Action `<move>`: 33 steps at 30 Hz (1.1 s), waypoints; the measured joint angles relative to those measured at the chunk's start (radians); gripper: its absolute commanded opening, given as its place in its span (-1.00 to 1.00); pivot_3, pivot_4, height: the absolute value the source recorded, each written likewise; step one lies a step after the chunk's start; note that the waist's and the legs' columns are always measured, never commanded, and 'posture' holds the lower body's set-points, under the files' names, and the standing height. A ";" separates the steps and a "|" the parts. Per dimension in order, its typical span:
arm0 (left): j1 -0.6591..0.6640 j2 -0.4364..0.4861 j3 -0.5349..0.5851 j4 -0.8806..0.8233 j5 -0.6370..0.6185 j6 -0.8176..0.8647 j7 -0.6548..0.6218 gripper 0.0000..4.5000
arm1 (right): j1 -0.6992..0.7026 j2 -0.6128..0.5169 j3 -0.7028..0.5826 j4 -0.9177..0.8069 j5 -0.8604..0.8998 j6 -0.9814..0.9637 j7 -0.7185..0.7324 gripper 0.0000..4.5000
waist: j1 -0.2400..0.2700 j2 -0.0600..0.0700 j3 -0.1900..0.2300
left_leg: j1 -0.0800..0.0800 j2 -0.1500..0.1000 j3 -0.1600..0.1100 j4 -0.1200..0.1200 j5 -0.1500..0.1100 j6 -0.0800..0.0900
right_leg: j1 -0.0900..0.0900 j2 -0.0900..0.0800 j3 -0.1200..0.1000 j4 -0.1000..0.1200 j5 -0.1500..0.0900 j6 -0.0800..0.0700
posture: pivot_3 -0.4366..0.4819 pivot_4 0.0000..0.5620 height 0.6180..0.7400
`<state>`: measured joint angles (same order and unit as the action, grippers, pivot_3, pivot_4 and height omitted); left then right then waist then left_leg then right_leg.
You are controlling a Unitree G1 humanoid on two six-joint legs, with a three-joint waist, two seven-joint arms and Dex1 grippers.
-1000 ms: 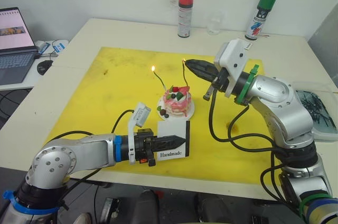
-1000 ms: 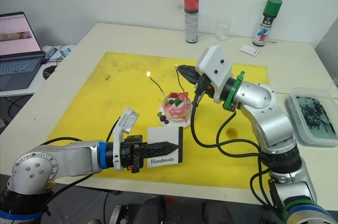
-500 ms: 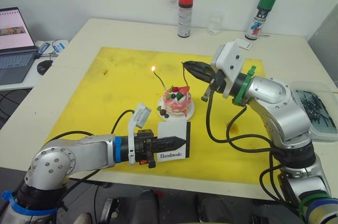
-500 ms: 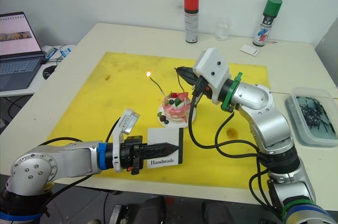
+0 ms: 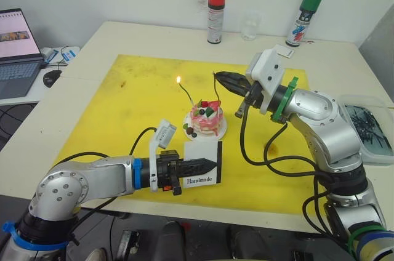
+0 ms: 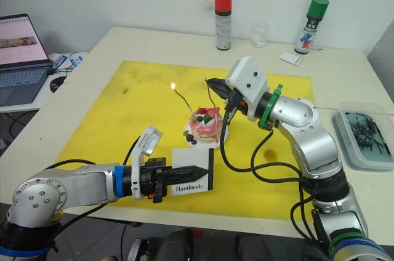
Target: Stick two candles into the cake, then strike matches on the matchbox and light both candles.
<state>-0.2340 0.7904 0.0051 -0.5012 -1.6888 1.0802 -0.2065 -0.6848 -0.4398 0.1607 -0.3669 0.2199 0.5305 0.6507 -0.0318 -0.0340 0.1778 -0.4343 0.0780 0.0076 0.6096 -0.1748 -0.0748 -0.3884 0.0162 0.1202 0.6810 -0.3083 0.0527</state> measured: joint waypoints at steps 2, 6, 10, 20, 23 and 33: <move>0.001 0.000 0.000 0.000 0.000 0.000 0.000 -1.00 | 0.000 0.000 0.000 0.000 0.000 0.000 0.000 -0.98 | 0.000 0.000 0.000 | 0.000 0.000 0.000 0.000 0.000 0.000 | 0.000 0.000 0.000 0.000 0.000 0.000 | -0.05 -0.47 1.00; 0.001 0.000 0.000 0.000 0.000 0.000 0.000 -1.00 | 0.000 0.000 0.000 0.000 0.000 0.000 0.000 -0.98 | 0.000 0.000 0.000 | 0.000 0.000 0.000 0.000 0.000 0.000 | 0.000 0.000 0.000 0.000 0.000 0.000 | -0.05 -0.47 1.00; 0.001 0.000 0.000 0.000 -0.001 0.000 0.000 -1.00 | 0.000 0.000 0.000 0.000 0.000 0.000 0.000 -0.98 | 0.000 0.000 0.000 | 0.000 0.000 0.000 0.000 0.000 0.000 | 0.000 0.000 0.000 0.000 0.000 0.000 | -0.05 -0.47 1.00; 0.004 0.000 0.000 0.000 -0.004 0.000 0.000 -1.00 | 0.000 0.000 0.000 0.000 0.001 0.000 -0.001 -0.98 | 0.000 0.000 0.000 | 0.000 0.000 0.000 0.000 0.000 0.000 | 0.000 0.000 0.000 0.000 0.000 0.000 | -0.05 -0.47 1.00; 0.004 0.000 0.000 0.000 -0.006 0.000 0.000 -1.00 | 0.000 0.000 0.000 0.000 0.001 0.000 -0.001 -0.98 | 0.000 0.000 0.000 | 0.000 0.000 0.000 0.000 0.000 0.000 | 0.000 0.000 0.000 0.000 0.000 0.000 | -0.05 -0.47 1.00; 0.006 0.000 0.000 -0.001 -0.020 0.000 0.000 -1.00 | 0.000 0.000 0.000 -0.010 0.009 0.002 0.004 -0.98 | 0.000 0.000 0.000 | 0.000 0.000 0.000 0.000 0.000 0.000 | 0.000 0.000 0.000 0.000 0.000 0.000 | -0.05 -0.47 1.00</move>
<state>-0.2283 0.7906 0.0051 -0.5021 -1.7092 1.0801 -0.2061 -0.6849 -0.4397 0.1607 -0.3765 0.2286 0.5324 0.6547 -0.0319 -0.0339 0.1778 -0.4343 0.0780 0.0076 0.6095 -0.1748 -0.0748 -0.3885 0.0162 0.1202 0.6810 -0.3084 0.0526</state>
